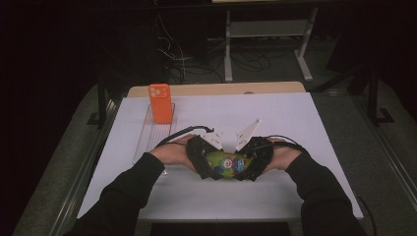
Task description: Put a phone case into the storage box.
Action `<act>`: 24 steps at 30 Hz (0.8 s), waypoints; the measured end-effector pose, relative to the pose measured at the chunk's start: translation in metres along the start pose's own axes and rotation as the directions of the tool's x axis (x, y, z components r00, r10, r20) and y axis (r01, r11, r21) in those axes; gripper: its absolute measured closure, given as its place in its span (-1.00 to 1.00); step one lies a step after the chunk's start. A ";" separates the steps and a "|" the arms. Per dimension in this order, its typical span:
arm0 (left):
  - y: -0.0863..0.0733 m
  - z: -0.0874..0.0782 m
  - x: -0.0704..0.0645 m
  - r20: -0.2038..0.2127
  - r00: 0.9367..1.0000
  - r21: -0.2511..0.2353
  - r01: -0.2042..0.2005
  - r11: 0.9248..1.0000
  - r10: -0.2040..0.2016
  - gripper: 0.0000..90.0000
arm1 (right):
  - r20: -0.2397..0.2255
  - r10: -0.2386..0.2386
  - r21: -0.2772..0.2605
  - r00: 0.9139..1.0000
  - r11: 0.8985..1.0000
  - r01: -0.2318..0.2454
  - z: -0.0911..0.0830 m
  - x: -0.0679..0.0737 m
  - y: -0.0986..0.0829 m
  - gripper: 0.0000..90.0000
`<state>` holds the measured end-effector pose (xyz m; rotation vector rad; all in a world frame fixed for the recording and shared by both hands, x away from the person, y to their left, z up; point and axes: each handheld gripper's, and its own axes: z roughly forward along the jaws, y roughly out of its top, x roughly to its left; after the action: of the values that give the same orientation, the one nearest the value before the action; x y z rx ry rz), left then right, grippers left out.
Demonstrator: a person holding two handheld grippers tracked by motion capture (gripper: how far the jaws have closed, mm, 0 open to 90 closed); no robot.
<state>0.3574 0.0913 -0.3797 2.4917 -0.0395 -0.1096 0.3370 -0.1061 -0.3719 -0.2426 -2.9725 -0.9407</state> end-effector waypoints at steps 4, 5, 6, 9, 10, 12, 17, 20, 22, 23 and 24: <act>0.000 0.000 0.000 0.004 1.000 0.005 -0.006 1.000 0.006 -0.76 | -0.005 -0.007 -0.004 1.000 1.000 0.007 0.000 0.001 0.001 -0.67; 0.000 0.000 0.000 0.006 1.000 0.010 -0.013 1.000 0.013 -0.75 | -0.006 -0.009 -0.005 1.000 1.000 0.009 0.000 0.001 0.001 -0.67; 0.000 0.000 0.000 0.009 1.000 0.008 -0.010 1.000 0.010 -0.75 | -0.007 -0.009 -0.005 1.000 1.000 0.009 0.000 0.001 0.001 -0.67; 0.000 0.000 0.000 0.012 1.000 0.009 -0.011 1.000 0.010 -0.74 | -0.009 -0.011 -0.007 1.000 1.000 0.011 0.000 0.001 0.001 -0.67; 0.000 0.000 0.000 0.014 1.000 0.010 -0.010 1.000 0.010 -0.73 | -0.010 -0.011 -0.006 1.000 1.000 0.011 0.000 0.001 0.001 -0.67; 0.000 0.000 0.000 0.019 1.000 0.014 -0.006 1.000 0.006 -0.72 | -0.011 -0.012 -0.002 1.000 1.000 0.012 0.000 0.001 0.001 -0.67; 0.000 0.001 -0.001 0.042 0.999 0.007 0.021 1.000 -0.022 -0.69 | -0.013 -0.019 -0.008 1.000 1.000 0.019 0.001 0.002 0.001 -0.67; 0.000 0.000 -0.001 0.044 0.999 0.008 0.028 1.000 -0.028 -0.68 | -0.007 -0.027 -0.013 1.000 1.000 0.027 0.000 0.002 0.000 -0.68; 0.000 0.000 -0.002 0.044 0.998 0.008 0.034 0.999 -0.034 -0.68 | -0.008 -0.028 -0.016 1.000 0.999 0.028 0.000 0.003 0.000 -0.69; -0.001 0.000 -0.003 0.047 0.997 0.000 0.055 0.998 -0.055 -0.68 | -0.008 -0.028 -0.025 1.000 0.999 0.028 0.000 0.003 0.000 -0.69; -0.001 -0.001 -0.003 0.048 0.997 -0.001 0.060 0.998 -0.060 -0.68 | -0.004 -0.023 -0.032 1.000 0.999 0.023 0.000 0.003 -0.001 -0.71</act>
<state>0.3544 0.0926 -0.3793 2.4882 0.0152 -0.1937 0.3337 -0.1067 -0.3720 -0.2073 -2.9642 -0.9906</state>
